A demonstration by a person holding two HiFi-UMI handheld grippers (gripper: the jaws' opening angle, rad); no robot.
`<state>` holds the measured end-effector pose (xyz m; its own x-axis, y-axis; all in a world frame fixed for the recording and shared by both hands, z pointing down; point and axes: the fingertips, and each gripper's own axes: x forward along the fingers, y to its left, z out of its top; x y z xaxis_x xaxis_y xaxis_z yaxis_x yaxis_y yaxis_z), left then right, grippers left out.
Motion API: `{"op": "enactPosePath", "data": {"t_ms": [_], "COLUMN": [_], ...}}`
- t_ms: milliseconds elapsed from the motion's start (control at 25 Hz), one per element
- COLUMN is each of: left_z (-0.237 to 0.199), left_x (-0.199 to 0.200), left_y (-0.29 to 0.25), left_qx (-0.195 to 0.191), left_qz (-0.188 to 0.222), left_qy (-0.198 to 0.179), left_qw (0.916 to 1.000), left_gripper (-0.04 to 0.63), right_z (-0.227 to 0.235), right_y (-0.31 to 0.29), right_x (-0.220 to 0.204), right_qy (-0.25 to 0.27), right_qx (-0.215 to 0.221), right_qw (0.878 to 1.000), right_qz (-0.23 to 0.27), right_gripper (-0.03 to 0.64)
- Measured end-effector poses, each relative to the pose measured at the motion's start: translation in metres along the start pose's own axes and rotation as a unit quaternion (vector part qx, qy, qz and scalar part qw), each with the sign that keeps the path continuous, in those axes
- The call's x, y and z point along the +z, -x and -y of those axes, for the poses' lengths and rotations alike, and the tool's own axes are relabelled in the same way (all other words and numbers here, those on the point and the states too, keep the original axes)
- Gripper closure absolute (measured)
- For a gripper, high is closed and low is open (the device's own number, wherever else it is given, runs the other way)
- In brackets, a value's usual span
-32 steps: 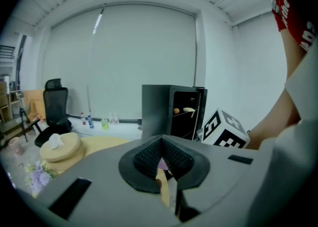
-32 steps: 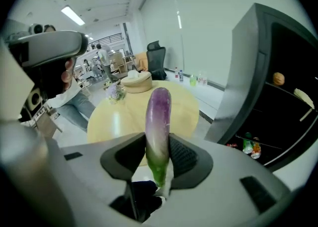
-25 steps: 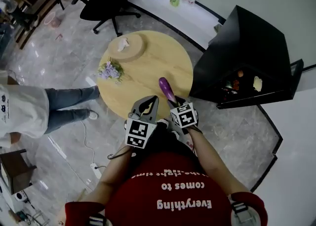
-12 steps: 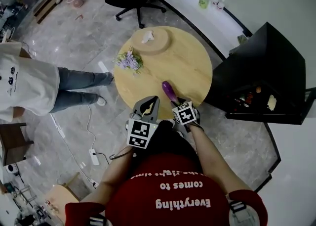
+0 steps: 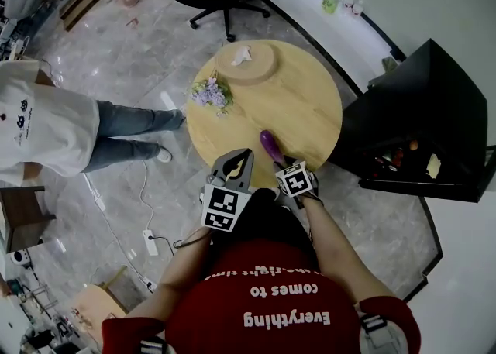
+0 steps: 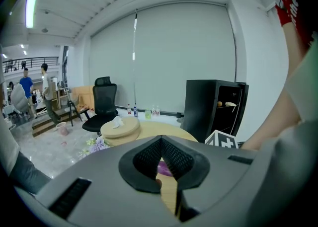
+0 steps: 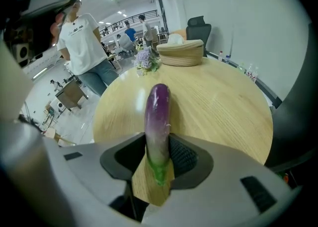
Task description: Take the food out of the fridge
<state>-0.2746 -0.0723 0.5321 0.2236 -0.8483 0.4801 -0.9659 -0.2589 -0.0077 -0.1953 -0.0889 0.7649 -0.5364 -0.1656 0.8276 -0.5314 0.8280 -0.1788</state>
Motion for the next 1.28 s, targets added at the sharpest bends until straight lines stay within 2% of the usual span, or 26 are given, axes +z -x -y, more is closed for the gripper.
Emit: {"op": "enactPosePath", "data": {"t_ms": [200,360,560,640,680,720,840,880,1080,1280], "left_z": [0.003,0.007,0.010,0.011,0.012,0.012,0.016,0.018,0.029,0.044], "left_x": [0.003,0.007,0.015,0.017,0.018,0.019,0.018,0.018,0.019,0.023], "left_y": [-0.004,-0.008,-0.012,-0.013,-0.014,-0.014,-0.015,-0.016,-0.020,-0.028], "left_qx": [-0.007,-0.015,-0.016,-0.015,-0.015,-0.016,-0.019,-0.022,-0.037,-0.067], "left_qz": [0.001,0.002,0.007,0.009,0.009,0.009,0.008,0.007,0.009,0.006], "left_qy": [-0.006,-0.009,-0.010,-0.009,-0.008,-0.008,-0.009,-0.010,-0.009,-0.017], "left_qw": [1.0000,0.9998,0.9998,0.9998,0.9998,0.9998,0.9997,0.9997,0.9993,0.9976], "left_gripper": [0.594,0.594,0.594,0.594,0.594,0.594,0.594,0.594,0.594,0.594], "right_z": [0.002,0.001,0.008,0.011,0.012,0.010,-0.008,-0.011,-0.019,-0.026], "right_y": [0.004,0.011,0.033,0.045,0.049,0.052,0.054,0.056,0.066,0.081], "right_x": [-0.001,-0.004,0.002,0.005,0.005,0.006,0.005,0.005,0.004,0.007], "right_qy": [0.033,0.038,0.051,0.051,0.043,0.025,-0.066,-0.082,-0.078,-0.086], "right_qx": [-0.028,-0.024,-0.050,-0.064,-0.065,-0.053,0.039,0.053,0.054,0.053], "right_qw": [0.999,0.999,0.997,0.996,0.997,0.998,0.995,0.993,0.993,0.991], "right_qz": [-0.013,-0.017,0.005,0.020,0.029,0.040,0.066,0.070,0.073,0.091], "right_gripper": [0.465,0.436,0.431,0.441,0.515,0.606,0.606,0.606,0.606,0.606]}}
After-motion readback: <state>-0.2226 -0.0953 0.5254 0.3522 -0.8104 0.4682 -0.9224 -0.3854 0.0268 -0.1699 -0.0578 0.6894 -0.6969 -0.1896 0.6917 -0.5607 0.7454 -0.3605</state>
